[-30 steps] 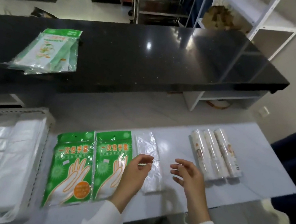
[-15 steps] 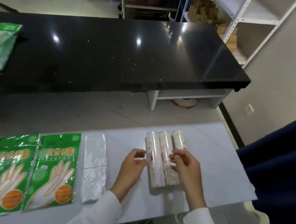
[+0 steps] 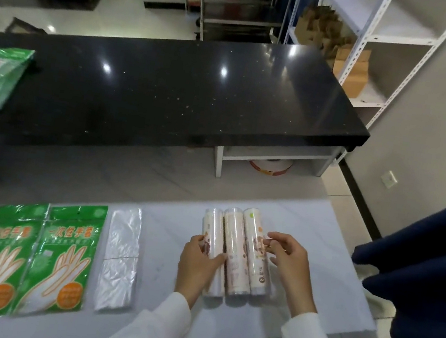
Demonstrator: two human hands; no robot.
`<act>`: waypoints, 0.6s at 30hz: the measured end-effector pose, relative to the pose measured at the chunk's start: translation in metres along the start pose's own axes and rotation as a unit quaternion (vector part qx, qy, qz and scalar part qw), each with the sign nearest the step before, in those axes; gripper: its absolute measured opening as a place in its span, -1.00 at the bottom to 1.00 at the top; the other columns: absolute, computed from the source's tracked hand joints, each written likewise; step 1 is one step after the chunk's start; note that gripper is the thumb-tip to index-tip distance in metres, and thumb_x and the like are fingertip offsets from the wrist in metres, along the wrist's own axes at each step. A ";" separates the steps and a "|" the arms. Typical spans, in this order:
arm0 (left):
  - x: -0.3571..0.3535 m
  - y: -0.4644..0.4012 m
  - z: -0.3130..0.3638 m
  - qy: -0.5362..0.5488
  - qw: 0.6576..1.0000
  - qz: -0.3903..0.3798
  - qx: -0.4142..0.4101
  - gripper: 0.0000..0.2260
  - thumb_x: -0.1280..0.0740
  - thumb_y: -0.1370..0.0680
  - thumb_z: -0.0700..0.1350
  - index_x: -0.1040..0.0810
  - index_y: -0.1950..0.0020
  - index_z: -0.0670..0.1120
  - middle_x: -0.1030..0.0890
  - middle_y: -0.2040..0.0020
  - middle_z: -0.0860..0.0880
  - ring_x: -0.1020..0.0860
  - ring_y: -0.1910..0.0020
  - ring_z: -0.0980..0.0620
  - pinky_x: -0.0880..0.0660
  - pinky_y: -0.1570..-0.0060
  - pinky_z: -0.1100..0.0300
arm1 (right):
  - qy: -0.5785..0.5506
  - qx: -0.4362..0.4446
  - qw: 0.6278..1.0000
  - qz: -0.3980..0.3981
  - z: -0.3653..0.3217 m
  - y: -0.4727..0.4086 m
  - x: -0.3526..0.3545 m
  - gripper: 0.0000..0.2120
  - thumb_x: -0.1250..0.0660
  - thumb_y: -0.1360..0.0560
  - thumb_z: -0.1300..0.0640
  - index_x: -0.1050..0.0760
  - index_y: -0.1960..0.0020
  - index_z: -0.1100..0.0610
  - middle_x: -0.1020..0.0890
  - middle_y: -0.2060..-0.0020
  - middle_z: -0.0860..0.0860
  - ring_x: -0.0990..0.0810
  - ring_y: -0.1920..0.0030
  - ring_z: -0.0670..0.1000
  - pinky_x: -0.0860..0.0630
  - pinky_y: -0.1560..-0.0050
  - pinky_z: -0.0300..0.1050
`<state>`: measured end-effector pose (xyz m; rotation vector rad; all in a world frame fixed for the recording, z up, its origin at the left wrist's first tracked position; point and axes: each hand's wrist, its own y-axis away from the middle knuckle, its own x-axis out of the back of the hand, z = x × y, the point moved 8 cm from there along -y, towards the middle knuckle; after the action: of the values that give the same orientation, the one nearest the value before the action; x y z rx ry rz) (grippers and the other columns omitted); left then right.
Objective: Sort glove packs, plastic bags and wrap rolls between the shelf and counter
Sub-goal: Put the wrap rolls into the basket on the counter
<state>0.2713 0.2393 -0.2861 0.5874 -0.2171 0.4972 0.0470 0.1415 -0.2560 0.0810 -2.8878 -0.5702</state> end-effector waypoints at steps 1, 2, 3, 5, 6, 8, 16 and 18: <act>0.001 0.000 -0.001 -0.001 1.000 0.004 0.005 -0.56 -0.58 -0.46 0.04 -0.45 -0.22 0.19 -0.61 -0.02 0.25 -0.61 0.04 0.25 -0.53 0.16 0.30 | 0.010 0.000 1.000 0.000 0.002 -0.001 0.001 -0.80 -0.33 -0.62 0.21 -0.67 -0.02 -0.04 -0.76 0.07 -0.07 -0.74 -0.01 -0.03 -0.65 -0.03 -0.04; 0.003 0.000 -0.001 0.004 1.000 0.006 0.009 -0.58 -0.58 -0.46 0.03 -0.47 -0.21 0.19 -0.60 0.01 0.27 -0.61 0.05 0.25 -0.51 0.19 0.32 | 0.020 0.001 1.000 0.000 0.004 -0.003 0.002 -0.81 -0.34 -0.63 0.20 -0.67 -0.03 -0.04 -0.76 0.05 -0.06 -0.73 -0.02 -0.02 -0.66 -0.06 -0.01; 0.006 0.000 -0.002 0.012 1.000 0.009 0.013 -0.60 -0.58 -0.46 0.02 -0.48 -0.20 0.19 -0.60 0.02 0.27 -0.61 0.06 0.25 -0.50 0.21 0.34 | 0.026 0.002 1.000 0.000 0.007 -0.003 0.003 -0.82 -0.34 -0.63 0.19 -0.67 -0.03 -0.04 -0.75 0.04 -0.07 -0.72 -0.03 -0.01 -0.66 -0.08 0.01; 0.013 0.001 -0.005 0.039 0.999 0.018 0.024 -0.63 -0.58 -0.46 0.00 -0.50 -0.16 0.20 -0.63 0.00 0.24 -0.63 0.07 0.22 -0.53 0.23 0.34 | 0.022 -0.002 1.000 0.001 0.013 -0.004 0.002 -0.84 -0.36 -0.62 0.19 -0.68 -0.01 -0.04 -0.76 0.06 -0.09 -0.73 0.00 -0.02 -0.67 -0.05 -0.01; 0.017 0.002 -0.008 0.056 0.998 0.023 0.032 -0.64 -0.59 -0.46 -0.01 -0.52 -0.16 0.19 -0.65 -0.03 0.21 -0.65 0.05 0.20 -0.57 0.19 0.30 | 0.015 -0.005 1.000 0.004 0.015 -0.003 0.001 -0.84 -0.37 -0.61 0.19 -0.68 0.01 -0.03 -0.76 0.07 -0.09 -0.74 0.03 -0.02 -0.67 -0.02 -0.03; 0.026 0.003 -0.015 0.096 0.994 0.033 0.047 -0.61 -0.60 -0.45 -0.03 -0.57 -0.22 0.11 -0.68 -0.07 0.14 -0.67 -0.01 0.11 -0.65 0.01 0.13 | 0.013 0.003 1.000 0.023 0.015 -0.002 0.001 -0.82 -0.37 -0.61 0.21 -0.68 0.03 -0.02 -0.76 0.11 -0.09 -0.74 0.07 -0.04 -0.65 0.06 -0.11; 0.075 0.027 -0.023 0.165 0.985 0.043 0.037 -0.53 -0.58 -0.48 -0.04 -0.52 -0.34 0.12 -0.66 -0.16 0.14 -0.69 -0.06 0.10 -0.69 -0.01 0.09 | 0.082 0.072 0.993 0.051 -0.008 0.020 -0.036 -0.79 -0.28 -0.67 0.18 -0.62 0.04 -0.05 -0.70 0.05 -0.09 -0.68 0.09 -0.11 -0.57 0.20 -0.26; 0.091 0.033 -0.025 0.172 0.983 0.048 0.033 -0.53 -0.56 -0.49 -0.09 -0.52 -0.36 0.11 -0.65 -0.18 0.11 -0.68 -0.11 0.05 -0.68 -0.09 -0.02 | 0.102 0.105 0.988 0.041 -0.015 0.033 -0.057 -0.80 -0.27 -0.68 0.16 -0.60 0.01 -0.08 -0.68 0.02 -0.11 -0.67 0.05 -0.08 -0.62 0.11 -0.15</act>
<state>0.3343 0.3124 -0.2608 0.5475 0.1004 0.6926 0.1055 0.1719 -0.2406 0.0477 -2.7256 -0.2272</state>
